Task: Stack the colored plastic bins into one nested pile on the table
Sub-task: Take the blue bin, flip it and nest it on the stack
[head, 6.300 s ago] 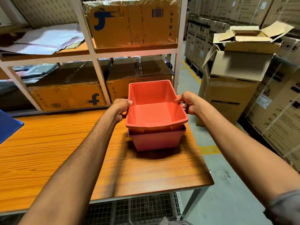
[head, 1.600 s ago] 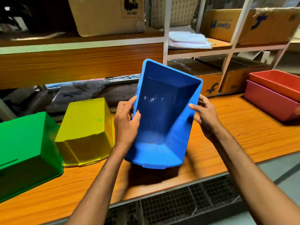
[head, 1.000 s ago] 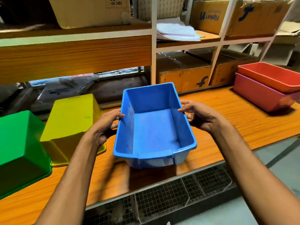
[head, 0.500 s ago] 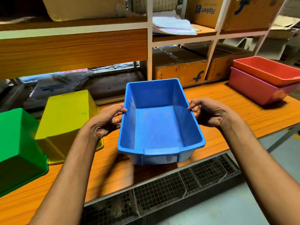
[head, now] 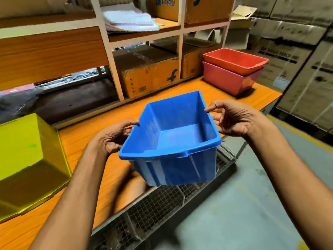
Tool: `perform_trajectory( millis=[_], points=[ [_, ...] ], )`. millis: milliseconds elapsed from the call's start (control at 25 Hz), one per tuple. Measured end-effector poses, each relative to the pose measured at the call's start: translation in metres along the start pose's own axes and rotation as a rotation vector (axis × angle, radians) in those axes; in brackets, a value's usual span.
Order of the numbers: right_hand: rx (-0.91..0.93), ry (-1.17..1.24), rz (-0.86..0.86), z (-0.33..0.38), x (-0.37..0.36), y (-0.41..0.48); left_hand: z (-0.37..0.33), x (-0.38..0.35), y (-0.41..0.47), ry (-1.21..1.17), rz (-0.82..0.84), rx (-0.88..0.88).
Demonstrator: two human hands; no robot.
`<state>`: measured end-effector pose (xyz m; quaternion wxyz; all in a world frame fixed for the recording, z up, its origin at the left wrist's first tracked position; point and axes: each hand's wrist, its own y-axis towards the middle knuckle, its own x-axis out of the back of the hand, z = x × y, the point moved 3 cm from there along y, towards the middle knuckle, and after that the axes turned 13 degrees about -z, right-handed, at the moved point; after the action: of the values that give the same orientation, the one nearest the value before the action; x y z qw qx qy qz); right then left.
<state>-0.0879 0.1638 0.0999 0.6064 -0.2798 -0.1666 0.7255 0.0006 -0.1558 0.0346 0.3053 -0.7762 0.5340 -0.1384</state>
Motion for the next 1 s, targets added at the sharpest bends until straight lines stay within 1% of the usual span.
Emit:
perform_trajectory(
  millis=[80,160,320,560,720,880,1000],
  points=[
    [0.069,-0.029,-0.004,0.003,0.036,-0.009,0.000,-0.035,0.005,0.017,0.058,-0.127],
    [0.179,-0.069,-0.010,0.005,0.075,-0.020,0.003,-0.073,0.004,-0.001,0.124,-0.198],
    [0.390,-0.023,-0.054,-0.002,0.169,-0.035,0.019,-0.157,0.001,0.092,0.205,-0.371],
    [0.551,-0.141,-0.221,-0.035,0.319,-0.036,0.070,-0.301,-0.011,0.120,0.225,-0.640],
    [0.575,-0.130,-0.343,-0.030,0.411,-0.034,0.088,-0.397,-0.004,0.145,0.275,-0.706],
    [0.515,-0.099,-0.455,-0.005,0.480,-0.019,0.087,-0.479,0.013,0.169,0.304,-0.654],
    [0.424,-0.036,-0.533,0.022,0.524,0.009,0.077,-0.538,0.042,0.218,0.249,-0.625]
  ],
)
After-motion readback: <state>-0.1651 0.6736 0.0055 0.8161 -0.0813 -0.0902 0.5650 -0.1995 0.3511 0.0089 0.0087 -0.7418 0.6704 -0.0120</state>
